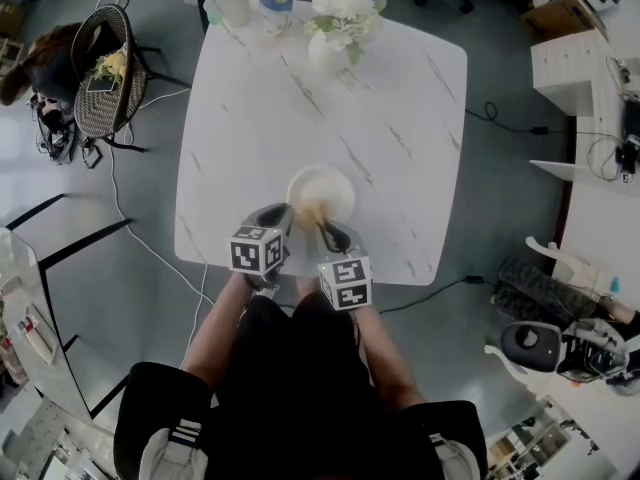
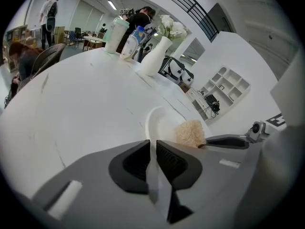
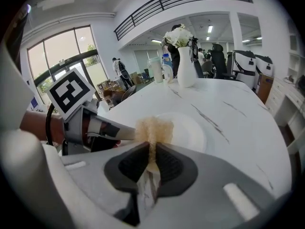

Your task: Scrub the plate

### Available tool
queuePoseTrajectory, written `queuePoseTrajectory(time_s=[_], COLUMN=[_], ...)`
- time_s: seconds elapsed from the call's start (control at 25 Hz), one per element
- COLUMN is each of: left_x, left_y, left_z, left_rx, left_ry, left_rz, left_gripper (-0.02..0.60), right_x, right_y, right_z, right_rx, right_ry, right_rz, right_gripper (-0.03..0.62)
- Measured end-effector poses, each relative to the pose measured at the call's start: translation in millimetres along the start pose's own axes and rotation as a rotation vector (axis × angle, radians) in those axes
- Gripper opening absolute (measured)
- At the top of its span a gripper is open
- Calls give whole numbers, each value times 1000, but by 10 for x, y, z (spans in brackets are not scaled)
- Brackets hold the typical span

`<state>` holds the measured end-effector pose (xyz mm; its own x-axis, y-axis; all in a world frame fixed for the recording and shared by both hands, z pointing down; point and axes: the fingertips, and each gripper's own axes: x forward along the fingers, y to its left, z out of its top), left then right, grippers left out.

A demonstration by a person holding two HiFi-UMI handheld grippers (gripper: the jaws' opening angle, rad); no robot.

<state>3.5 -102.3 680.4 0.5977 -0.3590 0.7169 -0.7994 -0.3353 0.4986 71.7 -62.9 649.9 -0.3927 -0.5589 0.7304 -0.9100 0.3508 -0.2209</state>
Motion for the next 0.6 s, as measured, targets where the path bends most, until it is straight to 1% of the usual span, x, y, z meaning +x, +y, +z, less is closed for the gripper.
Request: queuePoseTrajectory(time_s=[0.6], left_x=[-5], left_y=[-8], left_z=[3], left_rx=[3], left_ry=[-2], left_rz=[4], left_gripper=[48], right_x=[-224], right_y=[-450], right_z=[-50], right_rx=[65], right_ry=[-12], right_rz=[-104], right_gripper=[46])
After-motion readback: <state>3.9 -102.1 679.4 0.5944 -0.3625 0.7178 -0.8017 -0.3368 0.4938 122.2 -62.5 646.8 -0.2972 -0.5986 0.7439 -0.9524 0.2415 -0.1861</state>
